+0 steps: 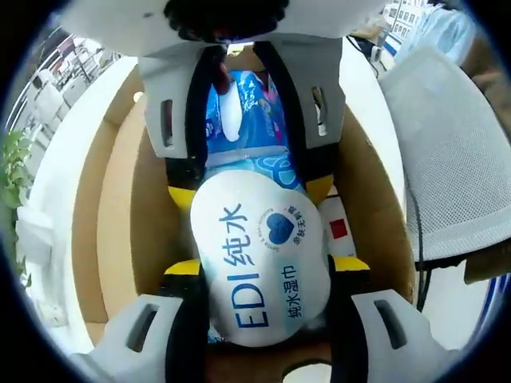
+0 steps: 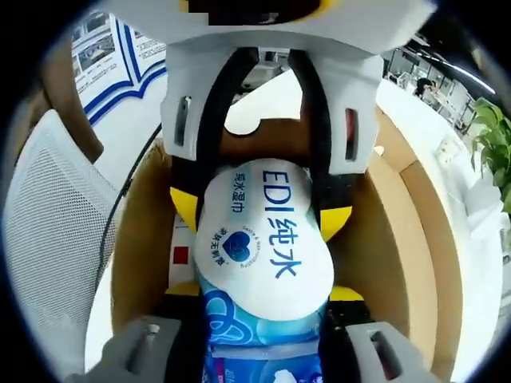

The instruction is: Operate the shoe box by opening the lid, removing the specified soft item, and placing it in the target area until the item is outside and the box remains undamaged.

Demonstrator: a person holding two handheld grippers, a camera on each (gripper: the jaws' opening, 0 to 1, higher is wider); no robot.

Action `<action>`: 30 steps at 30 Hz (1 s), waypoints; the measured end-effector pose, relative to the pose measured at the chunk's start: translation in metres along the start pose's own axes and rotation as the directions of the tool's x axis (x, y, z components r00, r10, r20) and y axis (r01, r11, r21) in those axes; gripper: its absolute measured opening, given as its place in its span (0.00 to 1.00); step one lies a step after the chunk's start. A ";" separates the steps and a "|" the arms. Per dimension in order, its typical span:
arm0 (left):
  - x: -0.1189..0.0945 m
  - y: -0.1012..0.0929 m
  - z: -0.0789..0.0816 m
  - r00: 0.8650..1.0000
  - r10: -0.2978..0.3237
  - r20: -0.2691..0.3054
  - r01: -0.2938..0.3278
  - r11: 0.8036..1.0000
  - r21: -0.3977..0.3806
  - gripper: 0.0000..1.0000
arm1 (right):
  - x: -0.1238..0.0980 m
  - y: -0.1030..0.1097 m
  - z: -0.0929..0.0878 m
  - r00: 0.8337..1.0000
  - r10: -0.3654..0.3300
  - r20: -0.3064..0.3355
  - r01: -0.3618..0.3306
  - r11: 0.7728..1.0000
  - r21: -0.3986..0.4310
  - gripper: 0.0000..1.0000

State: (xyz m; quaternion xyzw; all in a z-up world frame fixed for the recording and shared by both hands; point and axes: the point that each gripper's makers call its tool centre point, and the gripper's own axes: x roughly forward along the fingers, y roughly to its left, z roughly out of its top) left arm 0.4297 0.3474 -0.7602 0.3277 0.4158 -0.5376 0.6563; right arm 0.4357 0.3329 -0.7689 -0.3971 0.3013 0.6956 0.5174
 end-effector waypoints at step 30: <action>-0.042 -0.003 0.045 1.000 0.018 0.007 -0.018 0.996 0.090 0.58 | -0.061 0.002 0.009 0.996 -0.083 0.021 0.082 0.996 0.032 0.52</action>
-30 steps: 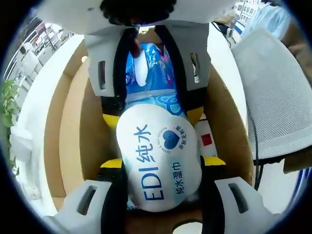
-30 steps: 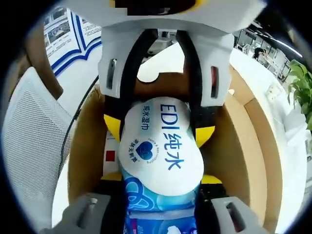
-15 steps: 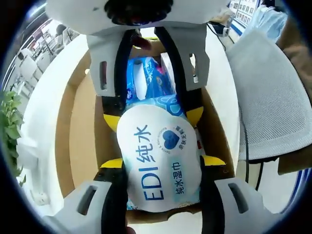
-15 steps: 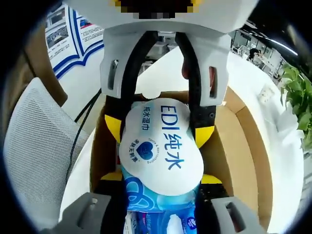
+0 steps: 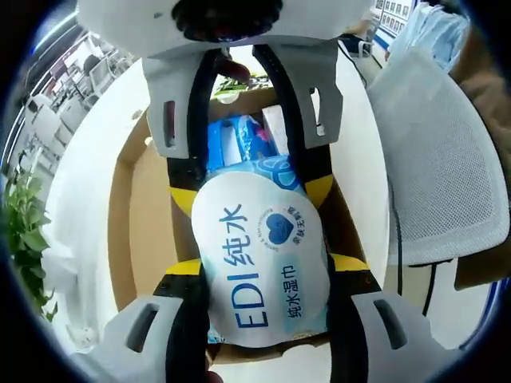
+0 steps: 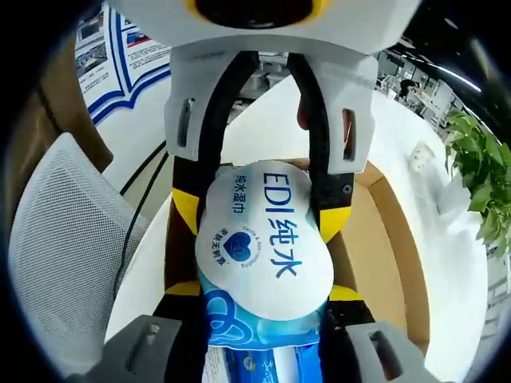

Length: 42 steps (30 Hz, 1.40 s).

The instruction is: Operate the shoe box by opening the lid, removing the specified soft item, and placing it in the target area until the item is outside and the box remains undamaged.

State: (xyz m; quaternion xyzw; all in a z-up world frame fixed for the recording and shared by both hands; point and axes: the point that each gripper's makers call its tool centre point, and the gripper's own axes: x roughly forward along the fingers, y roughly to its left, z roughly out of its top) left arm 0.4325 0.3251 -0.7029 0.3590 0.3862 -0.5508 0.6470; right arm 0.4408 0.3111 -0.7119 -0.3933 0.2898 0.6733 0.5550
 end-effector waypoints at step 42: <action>0.021 0.005 0.147 0.999 -0.042 -0.002 0.041 0.966 0.256 0.58 | -0.111 0.012 -0.094 0.981 -0.192 -0.014 0.191 0.967 0.166 0.52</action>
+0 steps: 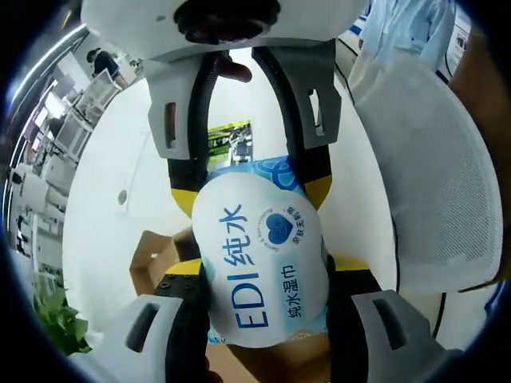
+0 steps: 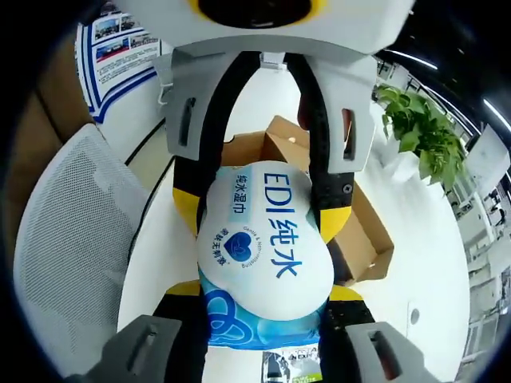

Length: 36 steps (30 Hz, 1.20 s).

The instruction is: Operate the shoe box by opening the lid, removing the specified soft item, and placing it in the target area until the item is outside and the box remains undamaged.

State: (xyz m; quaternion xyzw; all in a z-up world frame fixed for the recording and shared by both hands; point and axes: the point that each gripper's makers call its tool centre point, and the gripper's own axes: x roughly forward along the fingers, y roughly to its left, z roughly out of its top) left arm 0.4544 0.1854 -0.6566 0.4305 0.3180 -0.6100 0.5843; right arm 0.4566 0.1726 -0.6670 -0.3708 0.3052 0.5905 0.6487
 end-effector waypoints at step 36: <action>0.045 0.031 0.102 0.999 -0.043 0.027 0.039 0.988 0.148 0.58 | -0.062 -0.025 -0.095 0.994 -0.102 -0.035 0.105 0.989 0.106 0.51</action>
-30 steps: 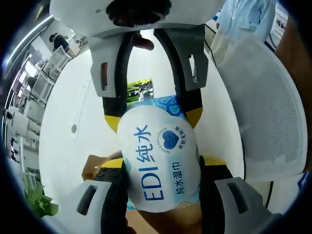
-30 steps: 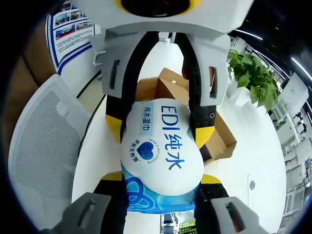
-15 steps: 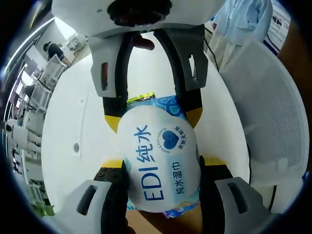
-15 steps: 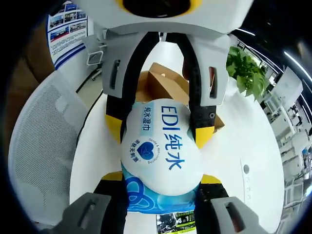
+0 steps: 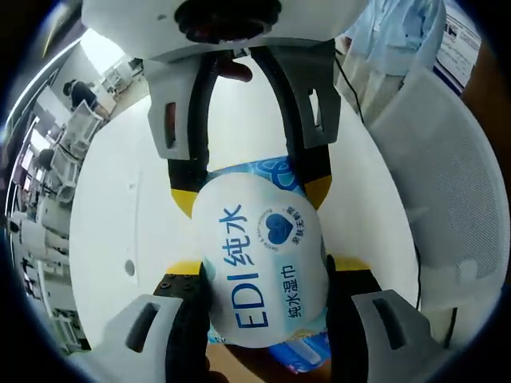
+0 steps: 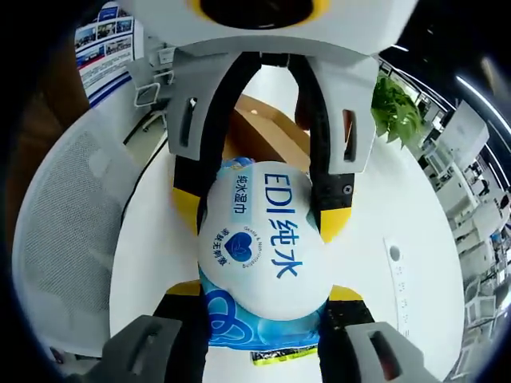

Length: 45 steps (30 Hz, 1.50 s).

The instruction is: Operate the shoe box by opening the lid, removing the specified soft item, and placing it in the target area until the item is outside and the box remains undamaged.

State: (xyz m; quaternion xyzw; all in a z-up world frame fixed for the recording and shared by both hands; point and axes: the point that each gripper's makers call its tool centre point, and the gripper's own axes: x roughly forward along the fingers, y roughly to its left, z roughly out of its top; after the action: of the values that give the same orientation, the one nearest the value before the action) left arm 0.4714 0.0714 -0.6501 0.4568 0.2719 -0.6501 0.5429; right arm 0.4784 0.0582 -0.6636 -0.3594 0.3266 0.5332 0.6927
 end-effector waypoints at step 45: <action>0.080 0.042 0.006 0.999 -0.032 0.020 0.032 0.999 -0.010 0.58 | 0.028 -0.031 -0.071 0.997 0.044 -0.057 -0.043 0.999 0.013 0.52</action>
State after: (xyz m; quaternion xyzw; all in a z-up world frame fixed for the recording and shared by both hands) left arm 0.5106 0.0188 -0.7127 0.4433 0.2770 -0.6617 0.5375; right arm 0.5097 0.0069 -0.7205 -0.3632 0.3572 0.5356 0.6735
